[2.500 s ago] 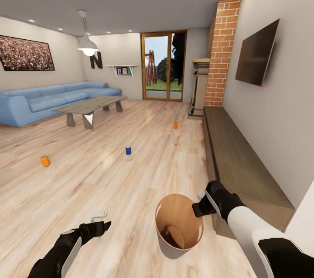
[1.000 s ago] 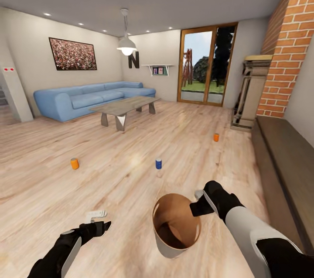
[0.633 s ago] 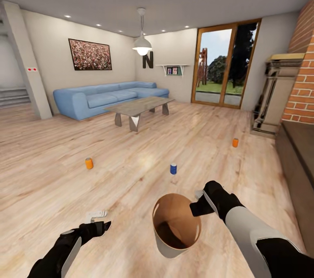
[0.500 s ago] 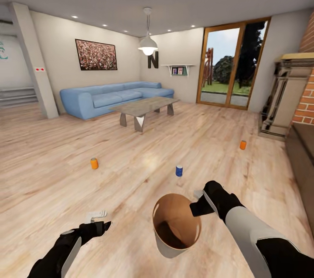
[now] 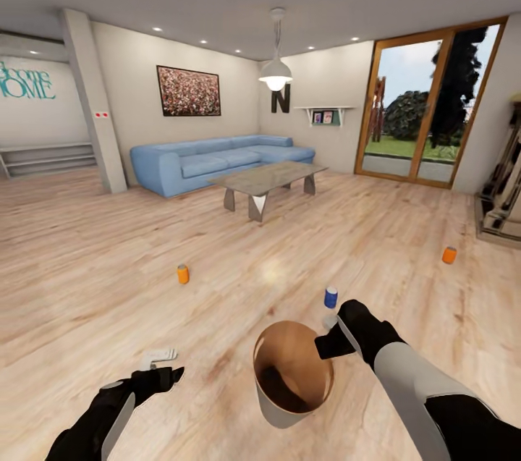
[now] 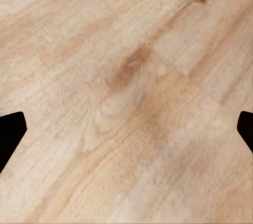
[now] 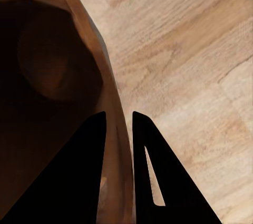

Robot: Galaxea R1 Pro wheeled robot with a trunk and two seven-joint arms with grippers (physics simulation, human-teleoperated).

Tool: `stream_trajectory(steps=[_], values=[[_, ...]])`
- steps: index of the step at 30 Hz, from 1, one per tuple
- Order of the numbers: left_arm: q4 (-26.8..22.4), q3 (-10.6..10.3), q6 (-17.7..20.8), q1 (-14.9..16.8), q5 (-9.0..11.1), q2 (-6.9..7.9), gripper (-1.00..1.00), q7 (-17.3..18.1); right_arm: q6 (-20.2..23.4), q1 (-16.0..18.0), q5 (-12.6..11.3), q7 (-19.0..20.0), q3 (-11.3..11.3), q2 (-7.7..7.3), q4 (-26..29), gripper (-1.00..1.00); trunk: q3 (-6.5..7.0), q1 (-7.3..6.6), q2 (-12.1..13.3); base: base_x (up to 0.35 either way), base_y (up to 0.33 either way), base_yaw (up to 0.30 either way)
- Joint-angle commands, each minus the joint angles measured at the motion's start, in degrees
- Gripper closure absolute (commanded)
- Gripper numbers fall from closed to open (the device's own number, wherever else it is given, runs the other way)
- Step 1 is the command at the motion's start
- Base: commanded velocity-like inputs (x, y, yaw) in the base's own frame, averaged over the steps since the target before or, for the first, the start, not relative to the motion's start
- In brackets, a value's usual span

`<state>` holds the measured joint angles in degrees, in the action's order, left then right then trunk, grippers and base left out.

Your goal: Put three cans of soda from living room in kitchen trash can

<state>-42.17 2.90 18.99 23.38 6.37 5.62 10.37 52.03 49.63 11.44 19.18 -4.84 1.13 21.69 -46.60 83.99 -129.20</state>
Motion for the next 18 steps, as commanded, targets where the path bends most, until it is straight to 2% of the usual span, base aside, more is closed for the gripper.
stream_trajectory(steps=[1,8,18], values=[[0.0,0.0,0.0,0.0,0.0,0.00,-1.00,0.0,0.2,0.0,-1.2,0.2,0.2,0.01,0.0,1.00,-0.02,0.00,0.0,0.275,0.182,0.171],[0.1,0.0,0.0,0.0,0.0,0.01,-1.00,0.0,0.2,0.0,-1.2,0.2,0.2,0.01,0.0,1.00,-0.31,0.00,0.0,0.274,0.182,0.137],[0.0,-0.1,0.0,0.0,0.0,-0.01,-1.00,0.0,0.2,0.0,-1.2,0.2,0.2,0.04,0.0,1.00,-0.37,0.00,0.0,0.274,0.182,0.017]])
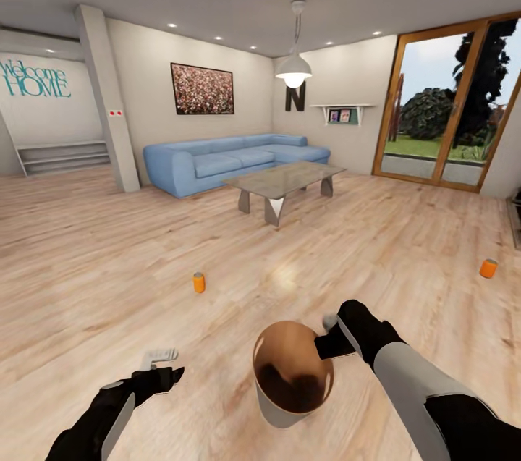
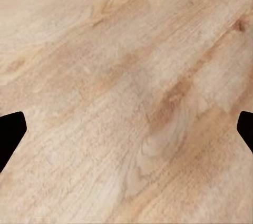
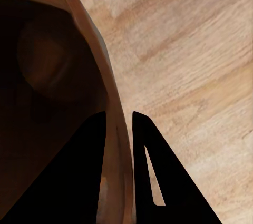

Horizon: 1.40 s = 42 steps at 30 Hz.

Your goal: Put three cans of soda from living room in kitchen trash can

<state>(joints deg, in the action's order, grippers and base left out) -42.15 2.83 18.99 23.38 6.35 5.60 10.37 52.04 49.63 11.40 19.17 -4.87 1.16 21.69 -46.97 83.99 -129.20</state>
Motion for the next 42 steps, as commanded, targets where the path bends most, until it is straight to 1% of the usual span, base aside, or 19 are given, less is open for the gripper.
stream_trajectory(steps=[1,15,22,33,42], values=[[0.0,0.0,0.0,0.0,0.0,-0.01,-1.00,0.0,0.2,0.0,-1.2,0.2,0.2,0.01,0.0,1.00,0.01,0.00,0.0,0.274,0.182,0.002],[0.0,0.0,0.0,0.0,0.0,-0.04,-1.00,0.0,-0.6,0.0,-1.2,0.2,0.2,0.06,0.0,1.00,0.01,0.00,0.0,0.274,0.182,-0.002],[0.0,0.0,0.0,0.0,0.0,-0.02,-1.00,0.0,-0.6,0.0,-1.2,0.2,0.2,0.08,0.0,1.00,0.01,0.00,0.0,0.272,0.183,-0.126],[0.0,0.1,0.1,0.0,0.1,0.02,-1.00,0.0,-0.6,0.0,-1.2,0.2,0.3,0.23,0.0,1.00,0.01,0.00,0.0,0.261,0.195,-0.016],[0.0,0.1,0.1,0.0,0.1,0.02,-1.00,0.0,-0.6,0.0,-1.2,0.2,0.3,0.19,0.0,1.00,0.01,0.00,0.0,0.245,0.219,-0.182]])
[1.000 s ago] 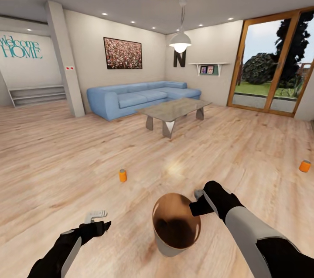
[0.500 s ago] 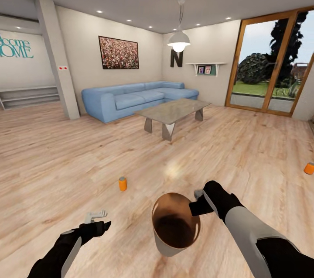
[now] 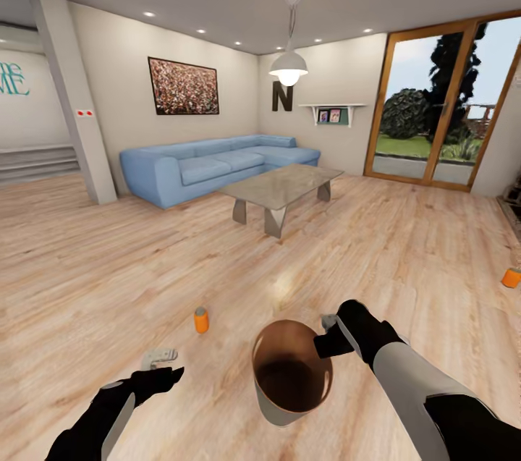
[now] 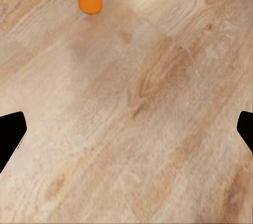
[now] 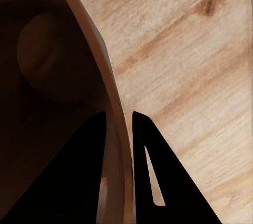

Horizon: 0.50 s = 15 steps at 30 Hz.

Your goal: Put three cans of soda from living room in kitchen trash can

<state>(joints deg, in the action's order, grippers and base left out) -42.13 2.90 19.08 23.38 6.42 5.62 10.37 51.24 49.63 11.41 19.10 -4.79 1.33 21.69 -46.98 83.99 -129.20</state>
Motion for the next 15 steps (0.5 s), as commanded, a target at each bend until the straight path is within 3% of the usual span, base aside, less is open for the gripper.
stream_trajectory(steps=[1,6,15], values=[[0.0,0.0,0.0,0.0,0.0,0.00,-1.00,0.0,0.2,0.0,-1.2,0.2,0.2,0.02,0.0,1.00,0.01,0.00,0.0,0.243,0.223,-0.226],[0.0,0.0,0.0,0.0,0.0,0.00,-1.00,0.0,0.2,0.0,-1.2,0.3,0.2,0.00,0.0,1.00,0.01,0.00,0.0,0.242,0.224,-0.141],[0.0,0.0,0.0,0.0,0.0,0.00,-1.00,0.0,0.2,0.0,-1.2,0.3,0.1,0.06,0.0,1.00,0.01,0.00,0.0,0.242,0.224,-0.016]])
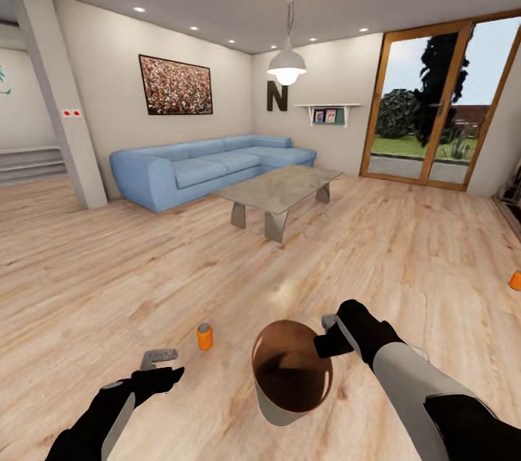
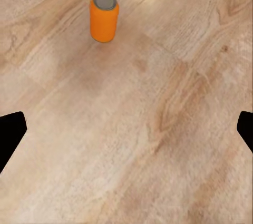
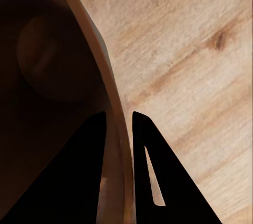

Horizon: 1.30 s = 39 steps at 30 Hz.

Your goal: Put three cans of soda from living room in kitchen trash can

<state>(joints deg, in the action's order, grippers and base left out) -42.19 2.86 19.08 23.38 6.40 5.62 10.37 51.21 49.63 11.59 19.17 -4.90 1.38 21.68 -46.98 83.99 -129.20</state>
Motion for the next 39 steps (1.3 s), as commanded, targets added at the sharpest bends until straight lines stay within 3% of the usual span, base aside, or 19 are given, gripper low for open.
stream_trajectory(steps=[1,11,39], values=[[0.0,0.0,0.0,0.0,0.0,0.00,-1.00,0.0,0.2,0.0,-1.4,0.3,0.2,0.02,0.0,1.00,0.01,0.00,0.0,0.242,0.224,-0.001],[0.0,0.0,0.0,0.0,0.0,0.00,-1.00,0.0,0.2,0.0,-1.4,0.2,0.3,0.02,0.0,1.00,0.01,0.00,0.0,0.240,0.224,-0.078],[0.0,-0.1,0.0,0.0,0.0,-0.01,-1.00,0.0,0.2,0.0,-1.3,-0.1,0.8,-0.79,0.1,1.00,0.82,0.00,0.0,0.238,0.224,-0.240]])
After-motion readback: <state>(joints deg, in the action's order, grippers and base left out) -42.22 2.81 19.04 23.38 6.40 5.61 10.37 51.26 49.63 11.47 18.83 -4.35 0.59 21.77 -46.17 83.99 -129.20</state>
